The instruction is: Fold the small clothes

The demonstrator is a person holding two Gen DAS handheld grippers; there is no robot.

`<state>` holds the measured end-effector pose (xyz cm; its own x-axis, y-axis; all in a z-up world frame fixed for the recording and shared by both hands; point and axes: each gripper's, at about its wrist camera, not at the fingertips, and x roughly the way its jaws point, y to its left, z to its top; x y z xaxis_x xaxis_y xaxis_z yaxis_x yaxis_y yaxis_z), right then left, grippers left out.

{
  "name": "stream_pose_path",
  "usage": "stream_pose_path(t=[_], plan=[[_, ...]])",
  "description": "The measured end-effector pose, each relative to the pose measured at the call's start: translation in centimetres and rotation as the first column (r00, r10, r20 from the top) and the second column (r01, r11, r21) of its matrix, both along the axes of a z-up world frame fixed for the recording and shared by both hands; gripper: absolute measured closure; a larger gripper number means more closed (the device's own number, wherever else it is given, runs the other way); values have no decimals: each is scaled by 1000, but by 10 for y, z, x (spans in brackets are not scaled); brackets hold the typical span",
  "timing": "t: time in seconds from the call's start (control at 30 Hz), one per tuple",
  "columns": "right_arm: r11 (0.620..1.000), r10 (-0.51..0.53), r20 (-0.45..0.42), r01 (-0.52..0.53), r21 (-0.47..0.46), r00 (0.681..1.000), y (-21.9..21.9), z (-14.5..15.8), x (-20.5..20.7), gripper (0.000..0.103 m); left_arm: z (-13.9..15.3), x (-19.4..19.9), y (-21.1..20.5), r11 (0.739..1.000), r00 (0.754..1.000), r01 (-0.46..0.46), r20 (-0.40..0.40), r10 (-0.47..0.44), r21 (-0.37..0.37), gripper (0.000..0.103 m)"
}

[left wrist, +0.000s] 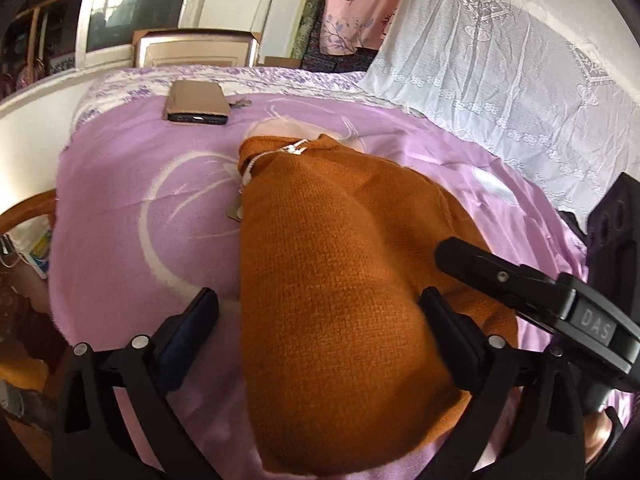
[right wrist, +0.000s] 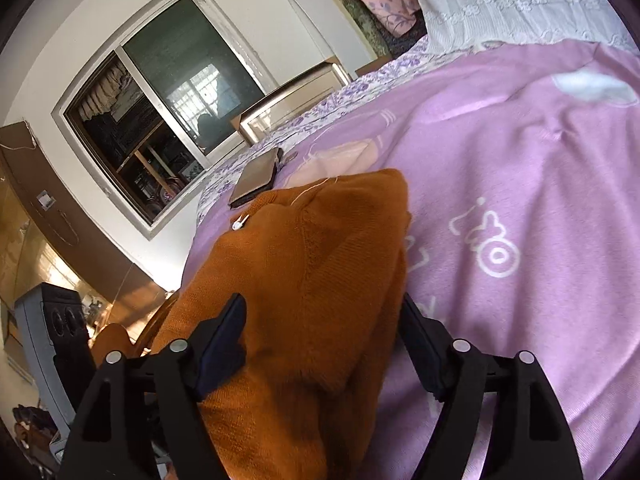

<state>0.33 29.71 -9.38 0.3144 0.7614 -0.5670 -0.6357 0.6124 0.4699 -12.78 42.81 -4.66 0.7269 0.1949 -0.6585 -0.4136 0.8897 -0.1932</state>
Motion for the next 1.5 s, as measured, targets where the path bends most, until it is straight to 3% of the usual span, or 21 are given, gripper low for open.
stream_pose_path(t=[0.13,0.37,0.63,0.93,1.13,1.5], plan=[[997,-61,86,65,-44,994,-17,8,-18,14,5,-16,-16,995,999,-50,8,49,86,5],[981,-150,212,173,-92,966,-43,18,-49,4,7,-41,-34,990,998,-70,13,69,122,5],[972,-182,241,211,-102,953,-63,23,-75,4,20,-53,-56,980,999,-53,5,53,191,5],[956,-203,354,263,-128,913,-73,32,-108,4,33,-75,-72,924,994,-78,-38,100,373,5],[955,-205,415,274,-114,887,-76,38,-126,3,42,-83,-67,932,992,-98,-37,118,348,5],[950,-233,408,297,-100,883,-82,38,-126,3,47,-88,-66,937,993,-105,-7,114,333,4]])
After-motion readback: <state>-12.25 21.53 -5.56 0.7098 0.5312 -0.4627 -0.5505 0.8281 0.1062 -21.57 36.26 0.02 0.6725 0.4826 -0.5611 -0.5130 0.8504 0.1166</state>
